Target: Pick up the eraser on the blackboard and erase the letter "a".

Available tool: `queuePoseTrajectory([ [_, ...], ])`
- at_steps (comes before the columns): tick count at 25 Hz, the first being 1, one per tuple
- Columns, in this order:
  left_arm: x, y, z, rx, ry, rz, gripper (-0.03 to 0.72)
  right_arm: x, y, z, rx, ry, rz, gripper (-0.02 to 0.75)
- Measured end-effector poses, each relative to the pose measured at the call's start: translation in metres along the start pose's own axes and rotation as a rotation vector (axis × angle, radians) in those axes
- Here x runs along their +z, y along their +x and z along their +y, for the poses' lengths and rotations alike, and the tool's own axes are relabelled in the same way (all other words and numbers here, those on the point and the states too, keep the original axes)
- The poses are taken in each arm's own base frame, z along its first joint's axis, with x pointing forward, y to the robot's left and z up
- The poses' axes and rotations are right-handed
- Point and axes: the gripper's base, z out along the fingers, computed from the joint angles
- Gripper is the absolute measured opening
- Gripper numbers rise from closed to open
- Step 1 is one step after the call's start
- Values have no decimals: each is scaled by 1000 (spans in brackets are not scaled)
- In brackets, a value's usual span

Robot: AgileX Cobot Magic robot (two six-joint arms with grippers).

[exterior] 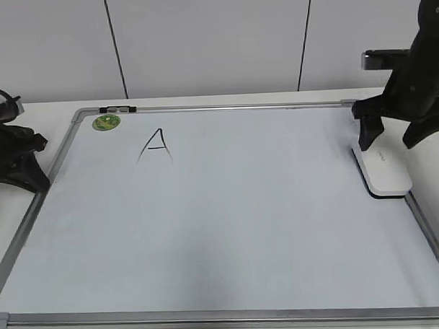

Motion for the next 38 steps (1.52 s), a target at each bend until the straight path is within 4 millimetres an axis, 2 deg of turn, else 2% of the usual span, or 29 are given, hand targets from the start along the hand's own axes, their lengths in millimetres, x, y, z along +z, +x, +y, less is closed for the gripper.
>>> queuePoseTrajectory([
  [2, 0, 0, 0, -1, 1, 0, 34, -14, -6, -1, -12, 14, 16, 619],
  [3, 0, 0, 0, -1, 0, -2, 34, -14, -6, -1, -12, 14, 16, 619],
  [4, 0, 0, 0, -1, 0, -2, 34, -27, -10, -1, -18, 23, 31, 616],
  [6, 0, 0, 0, -3, 3, -3, 37, -38, -14, -1, -23, 26, 35, 605],
  [10, 0, 0, -1, -6, 8, -5, 73, -50, -19, 0, -24, 26, 21, 594],
  [15, 0, -2, -2, -8, 10, -20, 227, -52, -20, -1, -27, 28, 21, 592],
  [18, -9, -10, -6, 10, 18, -31, 325, -52, -21, -1, -36, 28, 18, 590],
  [22, -30, -20, -16, 52, 47, -23, 363, -59, -25, 1, -46, 22, -10, 589],
  [28, -76, -26, -37, 80, 60, -59, 368, -75, -28, 6, -44, -15, -56, 589],
  [31, -97, -23, -44, 73, 29, -91, 368, -103, -23, 8, -42, -28, -114, 589],
  [33, -113, -20, -50, 74, 2, -113, 368, -130, -18, 10, -44, -32, -169, 589],
  [38, -169, 0, -73, 101, -49, -214, 368, -193, 4, 13, -50, -40, -298, 589],
])
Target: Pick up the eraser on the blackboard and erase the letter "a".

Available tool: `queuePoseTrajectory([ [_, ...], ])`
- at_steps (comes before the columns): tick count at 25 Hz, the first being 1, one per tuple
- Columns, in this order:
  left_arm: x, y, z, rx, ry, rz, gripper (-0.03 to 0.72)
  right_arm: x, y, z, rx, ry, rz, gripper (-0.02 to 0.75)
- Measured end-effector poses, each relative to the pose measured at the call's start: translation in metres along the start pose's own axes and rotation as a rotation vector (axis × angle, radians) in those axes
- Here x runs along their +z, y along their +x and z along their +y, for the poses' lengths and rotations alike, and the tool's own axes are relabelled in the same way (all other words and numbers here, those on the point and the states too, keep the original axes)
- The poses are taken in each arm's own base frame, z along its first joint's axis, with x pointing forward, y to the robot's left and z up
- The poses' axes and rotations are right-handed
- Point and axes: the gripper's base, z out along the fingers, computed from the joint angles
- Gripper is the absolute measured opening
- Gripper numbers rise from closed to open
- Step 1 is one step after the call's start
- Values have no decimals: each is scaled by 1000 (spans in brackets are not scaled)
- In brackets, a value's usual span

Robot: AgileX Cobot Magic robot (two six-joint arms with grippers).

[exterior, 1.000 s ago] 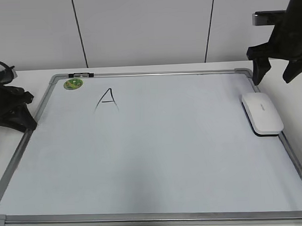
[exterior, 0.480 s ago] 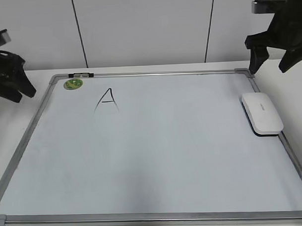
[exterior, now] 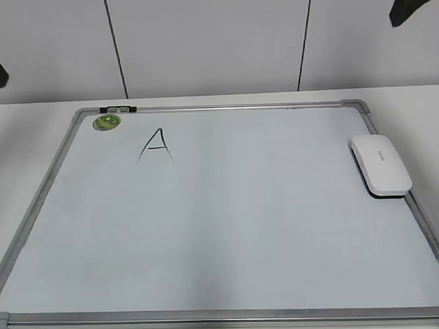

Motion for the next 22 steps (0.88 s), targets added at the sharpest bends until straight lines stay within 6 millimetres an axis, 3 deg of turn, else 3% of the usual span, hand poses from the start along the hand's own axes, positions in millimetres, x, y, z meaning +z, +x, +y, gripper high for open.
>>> queuePoseTrajectory([
  [5, -68, 29, -28, 43, -42, -113, 368, -62, 24, 6, -10, -1, -93, 589],
  [8, -98, 56, -41, 69, -76, -151, 368, -85, 46, 8, -12, 0, -113, 589],
  [10, -103, 65, -43, 70, -80, -152, 368, -95, 63, 10, -12, -1, -111, 589],
  [12, -120, 98, -54, 80, -86, -169, 370, -105, 81, 11, -12, -1, -115, 589],
  [15, -129, 131, -61, 82, -87, -175, 382, -121, 111, 13, -13, -1, -126, 589],
  [22, -127, 220, -79, 110, -63, -167, 465, -145, 161, 17, -16, -2, -165, 589],
])
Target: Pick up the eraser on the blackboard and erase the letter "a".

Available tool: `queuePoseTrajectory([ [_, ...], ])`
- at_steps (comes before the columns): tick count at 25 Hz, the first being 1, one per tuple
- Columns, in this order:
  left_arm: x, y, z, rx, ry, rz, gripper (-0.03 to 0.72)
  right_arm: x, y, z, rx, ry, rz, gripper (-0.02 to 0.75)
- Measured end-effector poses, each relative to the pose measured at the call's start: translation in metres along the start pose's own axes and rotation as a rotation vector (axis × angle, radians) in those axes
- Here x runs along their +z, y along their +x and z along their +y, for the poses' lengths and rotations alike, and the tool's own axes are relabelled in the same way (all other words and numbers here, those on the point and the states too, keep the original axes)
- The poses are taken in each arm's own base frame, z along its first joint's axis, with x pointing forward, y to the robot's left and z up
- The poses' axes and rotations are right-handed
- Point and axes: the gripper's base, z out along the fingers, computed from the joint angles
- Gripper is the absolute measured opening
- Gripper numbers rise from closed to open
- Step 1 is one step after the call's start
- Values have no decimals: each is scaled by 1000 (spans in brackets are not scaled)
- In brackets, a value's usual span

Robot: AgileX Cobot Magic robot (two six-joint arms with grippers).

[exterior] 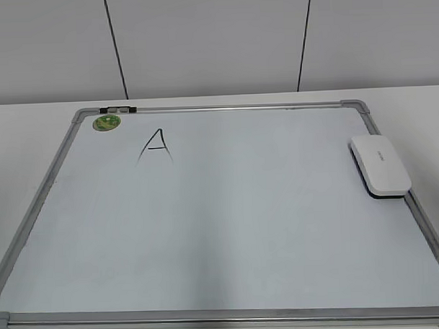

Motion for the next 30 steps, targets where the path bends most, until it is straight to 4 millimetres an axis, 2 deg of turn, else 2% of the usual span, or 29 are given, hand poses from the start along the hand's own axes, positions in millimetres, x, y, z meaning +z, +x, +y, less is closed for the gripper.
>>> queuePoseTrajectory([
  [5, -9, 55, -10, 17, 3, -48, 475, -21, 27, 4, 1, -12, -52, 588],
  [6, -9, 62, -11, 15, -2, -55, 475, -21, 27, 4, 1, -12, -52, 588],
  [7, -11, 69, -11, 15, -7, -70, 475, -27, 43, 6, 4, -25, -68, 588],
  [11, -15, 88, -13, 21, -26, -108, 476, -39, 83, 9, 3, -32, -111, 588],
  [14, -17, 95, -12, 16, -52, -125, 476, -36, 111, 9, 3, -32, -113, 588],
  [17, -16, 98, -9, -2, -80, -121, 476, -25, 137, 9, 5, -31, -88, 588],
  [22, 2, 109, -2, 8, -104, -38, 476, -1, 171, 5, 4, -4, -19, 587],
  [25, 9, 116, 3, 35, -137, -9, 476, 11, 186, 4, 5, 5, 17, 587],
  [30, 17, 127, 6, 36, -153, -37, 476, 28, 201, 0, 22, 38, 82, 587],
])
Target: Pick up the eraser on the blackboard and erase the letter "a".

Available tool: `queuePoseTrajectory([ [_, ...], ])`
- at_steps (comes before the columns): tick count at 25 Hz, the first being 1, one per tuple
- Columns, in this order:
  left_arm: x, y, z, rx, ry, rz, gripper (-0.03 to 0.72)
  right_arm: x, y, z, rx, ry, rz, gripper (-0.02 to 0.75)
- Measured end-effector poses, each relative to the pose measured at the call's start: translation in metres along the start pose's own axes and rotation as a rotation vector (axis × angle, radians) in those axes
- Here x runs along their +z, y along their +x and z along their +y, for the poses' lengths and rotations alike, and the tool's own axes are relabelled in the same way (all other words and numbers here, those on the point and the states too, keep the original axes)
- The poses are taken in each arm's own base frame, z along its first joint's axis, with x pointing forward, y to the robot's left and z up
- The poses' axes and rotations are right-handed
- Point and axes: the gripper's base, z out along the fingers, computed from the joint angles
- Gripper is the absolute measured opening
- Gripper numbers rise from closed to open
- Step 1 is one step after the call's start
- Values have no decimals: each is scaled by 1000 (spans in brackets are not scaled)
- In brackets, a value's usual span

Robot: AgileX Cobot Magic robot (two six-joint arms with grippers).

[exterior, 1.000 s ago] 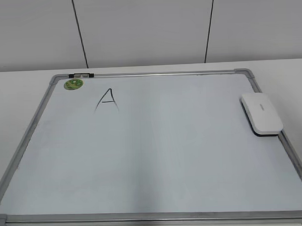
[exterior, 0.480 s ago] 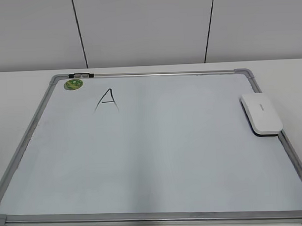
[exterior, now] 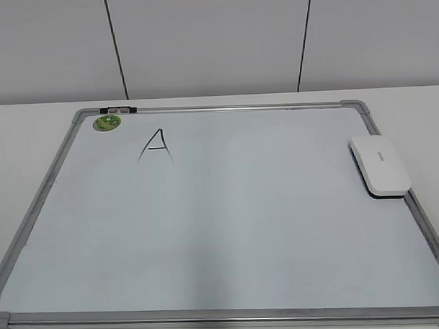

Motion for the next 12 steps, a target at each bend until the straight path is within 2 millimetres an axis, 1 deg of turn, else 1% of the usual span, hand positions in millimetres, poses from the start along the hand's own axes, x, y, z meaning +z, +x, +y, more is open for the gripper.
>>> queuePoseTrajectory([
  [1, 3, 2, 0, -1, 0, 3, 476, 0, 0, 0, 0, 0, 0, 587],
  [3, 8, 5, 1, -7, -2, 16, 476, 7, 2, -1, 10, 10, 9, 587],
  [8, 10, 2, 2, -7, -8, -17, 476, 14, -1, -2, 11, 20, -51, 587],
  [12, 17, 2, 3, -12, -13, -41, 476, 19, 1, -4, 7, 31, -49, 587],
])
